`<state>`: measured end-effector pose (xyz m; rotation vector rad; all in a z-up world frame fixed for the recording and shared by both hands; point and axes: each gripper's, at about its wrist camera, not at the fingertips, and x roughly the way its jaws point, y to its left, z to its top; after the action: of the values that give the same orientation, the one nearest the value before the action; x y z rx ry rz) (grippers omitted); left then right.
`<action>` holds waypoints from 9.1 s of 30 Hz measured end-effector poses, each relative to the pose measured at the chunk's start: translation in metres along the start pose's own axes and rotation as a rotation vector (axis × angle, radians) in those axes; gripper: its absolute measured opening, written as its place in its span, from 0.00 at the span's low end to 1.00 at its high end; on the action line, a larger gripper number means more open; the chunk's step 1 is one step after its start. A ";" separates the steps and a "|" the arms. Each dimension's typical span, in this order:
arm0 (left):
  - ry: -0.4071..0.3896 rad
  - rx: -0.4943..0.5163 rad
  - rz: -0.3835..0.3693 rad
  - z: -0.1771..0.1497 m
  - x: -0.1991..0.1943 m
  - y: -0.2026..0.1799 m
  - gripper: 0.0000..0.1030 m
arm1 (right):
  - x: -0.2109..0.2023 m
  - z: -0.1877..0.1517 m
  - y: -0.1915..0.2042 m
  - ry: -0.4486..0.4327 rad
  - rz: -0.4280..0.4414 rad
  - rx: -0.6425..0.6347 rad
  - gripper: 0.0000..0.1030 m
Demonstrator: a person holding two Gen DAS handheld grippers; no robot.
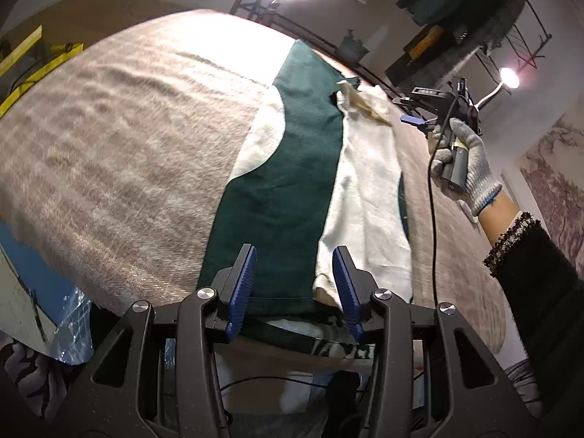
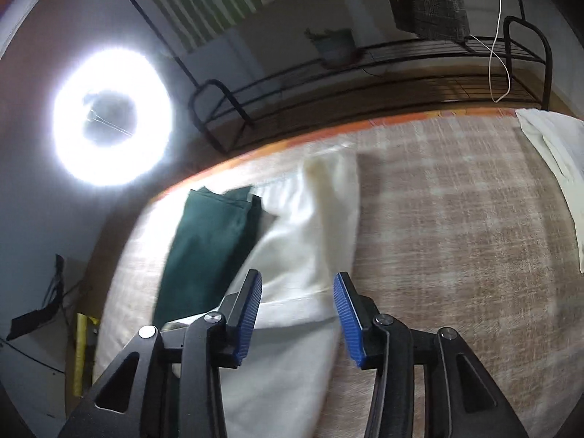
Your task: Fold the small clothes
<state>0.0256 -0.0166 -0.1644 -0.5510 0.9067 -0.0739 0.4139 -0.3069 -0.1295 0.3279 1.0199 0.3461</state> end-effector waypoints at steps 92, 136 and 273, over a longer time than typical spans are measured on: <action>0.389 -0.045 -0.141 0.027 0.013 0.072 0.39 | -0.134 -0.317 -0.015 0.399 0.399 0.058 0.24; 0.163 -0.032 -0.144 0.156 0.049 0.002 0.00 | -0.136 -0.194 -0.019 0.159 0.465 0.124 0.00; -0.032 0.457 0.082 0.218 0.109 -0.066 0.00 | -0.107 -0.065 0.053 -0.045 0.119 -0.269 0.00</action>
<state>0.2704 -0.0126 -0.1052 -0.0899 0.8455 -0.1920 0.2994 -0.2979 -0.0562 0.1525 0.8987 0.5746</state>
